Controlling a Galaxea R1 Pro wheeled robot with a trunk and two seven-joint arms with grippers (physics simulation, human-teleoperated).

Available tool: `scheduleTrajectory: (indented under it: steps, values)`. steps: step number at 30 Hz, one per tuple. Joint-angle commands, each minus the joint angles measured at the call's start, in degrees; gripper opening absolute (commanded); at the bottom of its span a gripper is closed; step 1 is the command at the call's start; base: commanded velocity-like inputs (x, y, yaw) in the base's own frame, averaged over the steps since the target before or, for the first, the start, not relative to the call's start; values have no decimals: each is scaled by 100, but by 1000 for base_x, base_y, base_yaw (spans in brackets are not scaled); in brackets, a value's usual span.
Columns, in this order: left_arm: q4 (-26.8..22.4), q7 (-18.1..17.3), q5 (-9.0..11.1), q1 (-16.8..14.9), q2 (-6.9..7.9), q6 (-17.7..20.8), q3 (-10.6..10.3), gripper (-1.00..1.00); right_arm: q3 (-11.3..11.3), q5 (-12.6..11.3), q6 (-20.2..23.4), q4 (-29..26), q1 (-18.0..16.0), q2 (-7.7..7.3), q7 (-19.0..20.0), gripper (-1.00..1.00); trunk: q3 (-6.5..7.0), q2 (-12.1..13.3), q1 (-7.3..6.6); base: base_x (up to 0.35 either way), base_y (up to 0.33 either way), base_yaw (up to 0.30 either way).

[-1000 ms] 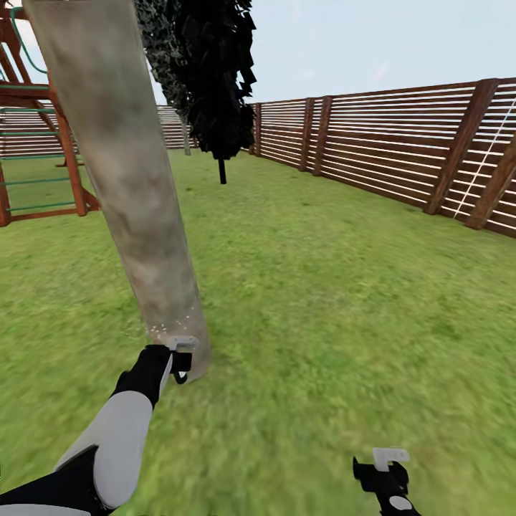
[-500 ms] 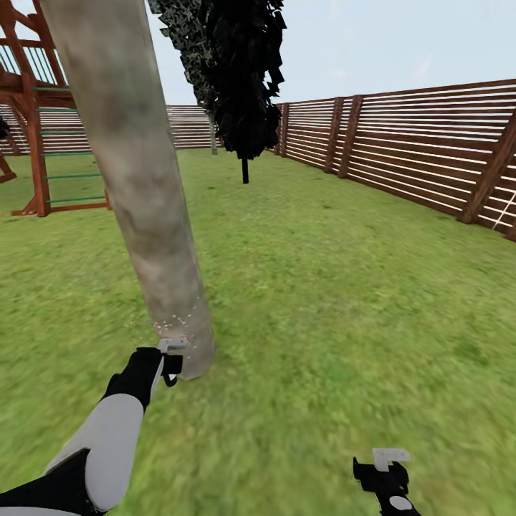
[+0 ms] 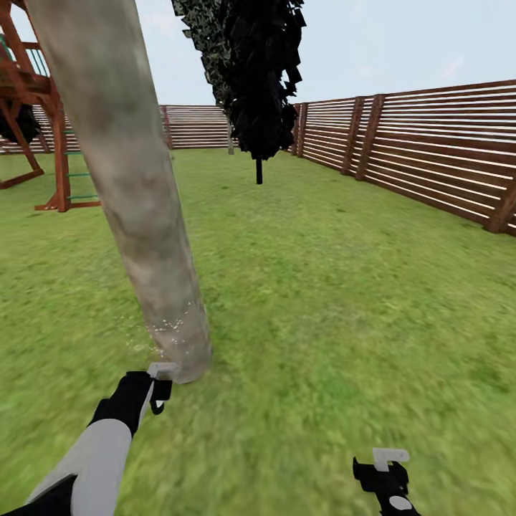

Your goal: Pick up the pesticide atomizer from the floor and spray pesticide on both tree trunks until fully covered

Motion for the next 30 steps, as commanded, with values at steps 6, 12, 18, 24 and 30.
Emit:
scheduleTrajectory:
  steps: [6, 12, 18, 24, 30]
  values:
    - [-90, -22, -59, 34, 10, -6, 46, -100, -40, 60, -25, 10, -4, 0, -14, 100, -5, -2, 1, 247, -173, 235]
    - [-27, 93, -67, 117, 9, -19, 56, -100, -40, 66, -25, 9, 0, -14, -7, 100, -5, -2, 1, 271, -129, 26]
    - [-106, 109, -47, 171, -27, -23, 73, -100, -40, 60, -25, 9, 4, -18, -13, 100, -5, -2, 1, -71, -261, 0]
    - [-111, 109, -47, 167, -26, -20, 81, -100, -40, 60, -25, 9, 4, -13, -13, 100, -5, -2, 1, -60, -269, 0]
    - [-118, 109, -47, 159, -25, -15, 84, -100, -40, 60, -25, 9, 4, -9, -14, 100, -5, -2, 1, -2, -273, 131]
